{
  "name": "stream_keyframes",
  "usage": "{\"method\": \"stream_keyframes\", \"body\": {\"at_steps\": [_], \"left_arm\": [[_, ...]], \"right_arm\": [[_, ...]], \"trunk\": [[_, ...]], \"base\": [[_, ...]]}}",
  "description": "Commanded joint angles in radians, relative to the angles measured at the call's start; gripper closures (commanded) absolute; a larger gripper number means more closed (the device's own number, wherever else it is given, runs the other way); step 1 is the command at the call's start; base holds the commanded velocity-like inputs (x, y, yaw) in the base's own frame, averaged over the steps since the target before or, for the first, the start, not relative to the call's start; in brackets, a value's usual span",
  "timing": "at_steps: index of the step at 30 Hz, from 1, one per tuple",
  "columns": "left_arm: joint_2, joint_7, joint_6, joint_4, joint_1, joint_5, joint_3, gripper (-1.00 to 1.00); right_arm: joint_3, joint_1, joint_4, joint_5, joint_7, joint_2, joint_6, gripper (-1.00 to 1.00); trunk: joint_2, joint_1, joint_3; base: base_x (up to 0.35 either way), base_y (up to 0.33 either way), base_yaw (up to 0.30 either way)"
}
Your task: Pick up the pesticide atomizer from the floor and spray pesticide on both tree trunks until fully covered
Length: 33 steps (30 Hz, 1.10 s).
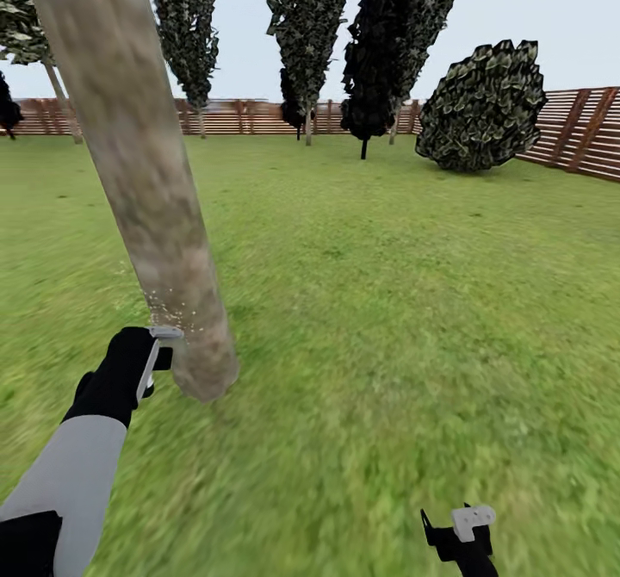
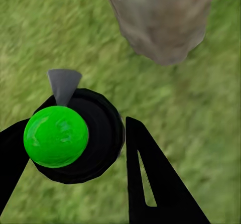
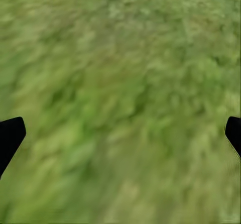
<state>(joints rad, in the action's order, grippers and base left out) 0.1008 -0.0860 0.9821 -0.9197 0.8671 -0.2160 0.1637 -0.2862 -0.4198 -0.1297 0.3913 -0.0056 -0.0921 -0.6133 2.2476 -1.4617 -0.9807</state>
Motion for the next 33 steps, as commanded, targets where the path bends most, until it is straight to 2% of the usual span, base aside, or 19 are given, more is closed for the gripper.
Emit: {"method": "stream_keyframes", "body": {"at_steps": [1, 5, 11, 18, 24, 29, 33], "left_arm": [[-0.004, -0.003, 0.004, -0.001, 0.000, -0.004, -0.011, 1.00], [-0.009, -0.003, 0.004, -0.001, 0.000, -0.005, -0.032, 1.00], [-0.008, -0.003, 0.005, -0.001, -0.005, -0.001, -0.033, 1.00], [-0.011, -0.001, 0.006, -0.001, -0.004, 0.001, -0.033, 1.00], [-0.011, -0.001, 0.006, 0.000, 0.000, 0.001, -0.033, 1.00], [-0.012, -0.001, 0.006, 0.001, 0.002, 0.001, -0.034, 1.00], [-0.039, -0.001, 0.006, 0.000, 0.005, 0.000, -0.036, 1.00]], "right_arm": [[-0.008, -0.001, 0.001, 0.011, -0.001, 0.000, -0.003, -1.00], [-0.008, -0.001, 0.001, 0.011, -0.001, 0.000, -0.003, -1.00], [-0.008, -0.001, 0.001, 0.011, -0.001, 0.000, -0.003, -1.00], [-0.008, -0.001, 0.001, 0.011, -0.001, 0.000, -0.003, -1.00], [-0.008, -0.001, 0.001, 0.012, -0.001, 0.000, -0.003, -1.00], [-0.008, -0.001, 0.001, 0.011, -0.001, 0.000, -0.003, -1.00], [-0.008, -0.001, 0.001, 0.011, -0.001, 0.000, -0.003, -1.00]], "trunk": [[0.000, 0.000, -0.001], [0.000, 0.000, -0.001], [0.000, 0.000, -0.001], [0.000, 0.000, -0.001], [0.000, 0.000, -0.001], [0.000, 0.000, -0.001], [0.000, 0.000, -0.001]], "base": [[0.242, -0.186, 0.276], [0.241, -0.187, 0.276], [0.196, -0.214, 0.275], [-0.073, -0.270, 0.266], [-0.088, -0.273, 0.035], [0.100, -0.274, 0.001], [0.187, -0.238, 0.000]]}}
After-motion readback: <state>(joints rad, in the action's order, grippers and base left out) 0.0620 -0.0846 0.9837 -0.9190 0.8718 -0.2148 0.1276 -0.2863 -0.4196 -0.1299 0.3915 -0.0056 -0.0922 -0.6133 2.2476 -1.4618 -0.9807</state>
